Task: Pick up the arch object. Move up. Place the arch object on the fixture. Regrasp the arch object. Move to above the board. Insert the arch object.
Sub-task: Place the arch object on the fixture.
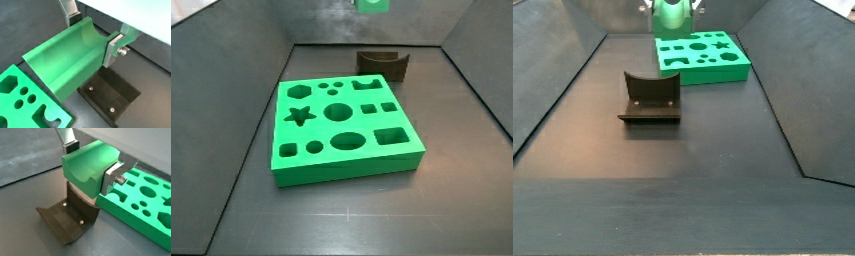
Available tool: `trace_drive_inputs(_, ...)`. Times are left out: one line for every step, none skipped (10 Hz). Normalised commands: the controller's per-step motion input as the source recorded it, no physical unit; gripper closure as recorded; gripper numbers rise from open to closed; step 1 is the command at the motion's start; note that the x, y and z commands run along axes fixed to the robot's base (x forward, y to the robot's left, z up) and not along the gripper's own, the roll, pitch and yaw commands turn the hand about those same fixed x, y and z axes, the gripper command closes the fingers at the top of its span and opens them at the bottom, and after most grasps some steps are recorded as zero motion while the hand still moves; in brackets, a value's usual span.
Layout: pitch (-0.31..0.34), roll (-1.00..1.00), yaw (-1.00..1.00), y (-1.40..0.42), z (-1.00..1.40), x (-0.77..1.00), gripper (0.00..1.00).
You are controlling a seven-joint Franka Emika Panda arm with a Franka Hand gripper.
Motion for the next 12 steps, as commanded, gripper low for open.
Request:
trace_drive_inputs(0.286,-1.0,-0.01,0.28,-0.05,0.68,1.0)
trace_drive_inputs(0.291,-1.0,-0.03,0.18,-0.04,0.64,1.0)
trace_drive_inputs(0.277,-0.9,-0.08,0.06,-0.02,0.58,1.0)
trace_drive_inputs(0.218,-0.66,-0.12,0.04,-0.01,0.5,1.0)
trace_drive_inputs(0.176,-0.49,-0.14,0.04,-0.01,0.44,1.0)
trace_drive_inputs(0.152,-0.38,-0.14,0.05,-0.01,0.4,1.0)
trace_drive_inputs(0.109,-0.21,-0.13,0.03,0.0,0.29,1.0)
trace_drive_inputs(0.095,-0.19,-0.12,0.04,-0.01,0.24,1.0)
trace_drive_inputs(-0.024,-1.0,-0.19,0.07,-1.0,0.12,1.0)
trace_drive_inputs(-0.027,-1.0,-0.18,0.07,-1.0,0.11,1.0)
trace_drive_inputs(-0.022,-1.0,-0.17,0.08,-1.0,0.12,1.0)
trace_drive_inputs(-0.008,-1.0,-0.16,0.08,-1.0,0.13,1.0)
